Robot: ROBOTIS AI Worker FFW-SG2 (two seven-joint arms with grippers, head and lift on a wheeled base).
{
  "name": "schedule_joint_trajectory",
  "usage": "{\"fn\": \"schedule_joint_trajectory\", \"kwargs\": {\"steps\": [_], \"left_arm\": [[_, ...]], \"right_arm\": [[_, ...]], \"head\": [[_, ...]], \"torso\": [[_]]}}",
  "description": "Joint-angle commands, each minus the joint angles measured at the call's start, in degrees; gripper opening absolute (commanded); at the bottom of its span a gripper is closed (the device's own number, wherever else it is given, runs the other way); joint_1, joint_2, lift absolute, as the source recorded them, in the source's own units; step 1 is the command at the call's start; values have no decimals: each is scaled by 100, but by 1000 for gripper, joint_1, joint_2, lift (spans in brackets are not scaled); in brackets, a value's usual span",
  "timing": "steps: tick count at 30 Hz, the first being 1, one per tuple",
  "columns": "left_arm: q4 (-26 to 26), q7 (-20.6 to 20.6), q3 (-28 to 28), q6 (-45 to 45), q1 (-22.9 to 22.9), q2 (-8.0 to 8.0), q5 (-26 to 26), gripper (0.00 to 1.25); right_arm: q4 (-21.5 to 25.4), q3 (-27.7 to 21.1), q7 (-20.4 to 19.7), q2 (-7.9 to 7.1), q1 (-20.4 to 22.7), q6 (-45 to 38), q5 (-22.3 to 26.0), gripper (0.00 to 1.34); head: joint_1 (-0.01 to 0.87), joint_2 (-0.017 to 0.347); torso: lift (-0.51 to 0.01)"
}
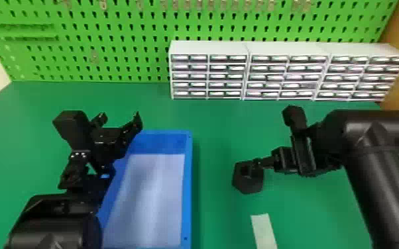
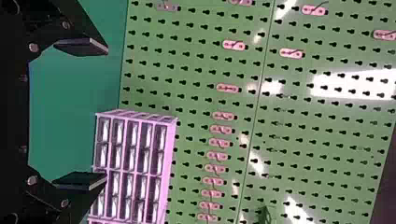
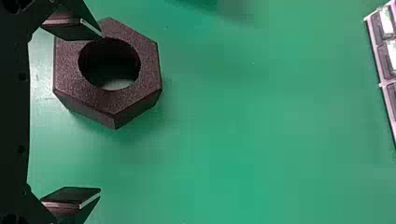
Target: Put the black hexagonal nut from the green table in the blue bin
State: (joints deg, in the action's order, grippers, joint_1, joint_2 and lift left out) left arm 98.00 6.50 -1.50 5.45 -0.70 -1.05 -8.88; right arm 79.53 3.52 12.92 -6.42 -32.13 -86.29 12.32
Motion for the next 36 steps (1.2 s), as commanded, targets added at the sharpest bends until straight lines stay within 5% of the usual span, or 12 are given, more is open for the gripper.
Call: {"fn": "schedule_joint_trajectory", "kwargs": {"steps": [1, 36], "left_arm": [[0, -8, 0, 0, -9, 0, 0, 937], [-9, -26, 18, -9, -18, 0, -9, 936]], "right_arm": [[-201, 70, 0, -8, -39, 130, -2, 1216], [-772, 131, 0, 53, 32, 894, -37, 1151]], "head": [[686, 51], [686, 51]], "torso": [[-97], [-97]]}}
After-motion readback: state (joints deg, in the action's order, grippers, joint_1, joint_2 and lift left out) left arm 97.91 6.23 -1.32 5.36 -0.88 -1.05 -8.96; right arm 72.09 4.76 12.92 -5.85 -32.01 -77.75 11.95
